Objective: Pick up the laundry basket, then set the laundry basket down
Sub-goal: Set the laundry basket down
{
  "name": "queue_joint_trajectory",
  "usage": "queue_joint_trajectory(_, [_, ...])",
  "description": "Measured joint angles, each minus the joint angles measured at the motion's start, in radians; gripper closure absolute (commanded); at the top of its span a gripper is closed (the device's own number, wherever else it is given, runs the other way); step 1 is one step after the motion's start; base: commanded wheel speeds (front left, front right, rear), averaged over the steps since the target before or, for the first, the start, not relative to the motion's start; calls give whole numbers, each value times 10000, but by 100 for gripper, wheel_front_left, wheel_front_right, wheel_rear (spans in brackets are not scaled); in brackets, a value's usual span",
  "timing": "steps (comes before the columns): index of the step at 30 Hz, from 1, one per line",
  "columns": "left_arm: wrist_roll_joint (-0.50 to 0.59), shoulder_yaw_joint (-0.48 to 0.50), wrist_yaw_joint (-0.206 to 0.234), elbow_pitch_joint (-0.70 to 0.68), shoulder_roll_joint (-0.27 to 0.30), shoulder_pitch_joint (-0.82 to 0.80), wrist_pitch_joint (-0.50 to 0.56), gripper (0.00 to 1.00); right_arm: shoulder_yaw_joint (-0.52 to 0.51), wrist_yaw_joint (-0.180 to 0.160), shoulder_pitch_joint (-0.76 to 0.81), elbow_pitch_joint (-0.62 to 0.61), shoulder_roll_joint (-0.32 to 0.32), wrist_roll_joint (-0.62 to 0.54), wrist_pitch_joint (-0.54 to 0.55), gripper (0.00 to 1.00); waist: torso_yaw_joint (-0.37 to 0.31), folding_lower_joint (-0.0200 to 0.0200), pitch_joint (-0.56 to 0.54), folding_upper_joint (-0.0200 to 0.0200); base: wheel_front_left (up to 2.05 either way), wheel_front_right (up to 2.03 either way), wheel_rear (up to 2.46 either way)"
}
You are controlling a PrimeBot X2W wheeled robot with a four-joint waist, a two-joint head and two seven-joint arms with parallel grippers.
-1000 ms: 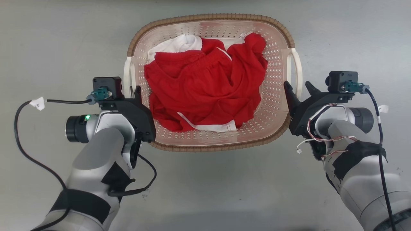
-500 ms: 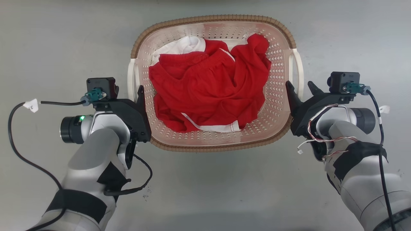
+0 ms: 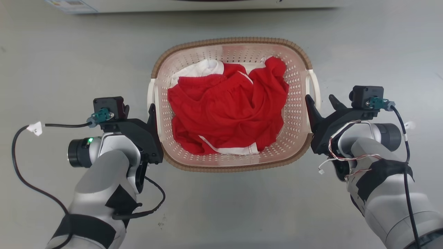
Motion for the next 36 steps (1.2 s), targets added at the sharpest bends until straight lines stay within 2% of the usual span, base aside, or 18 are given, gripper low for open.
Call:
queue_joint_trajectory(15, [-247, -190, -6, 94, 0, 721, -391, 0, 29, 123, 727, 111, 38, 6, -328, 0, -64, -1, -1745, 0, 0, 0, 0])
queue_joint_trajectory(36, [178, -372, 48, -48, 115, 2086, -842, 0, -36, 132, 2057, -104, 125, 0, -930, 0, -338, -2, -4675, -1, 0, 0, 0])
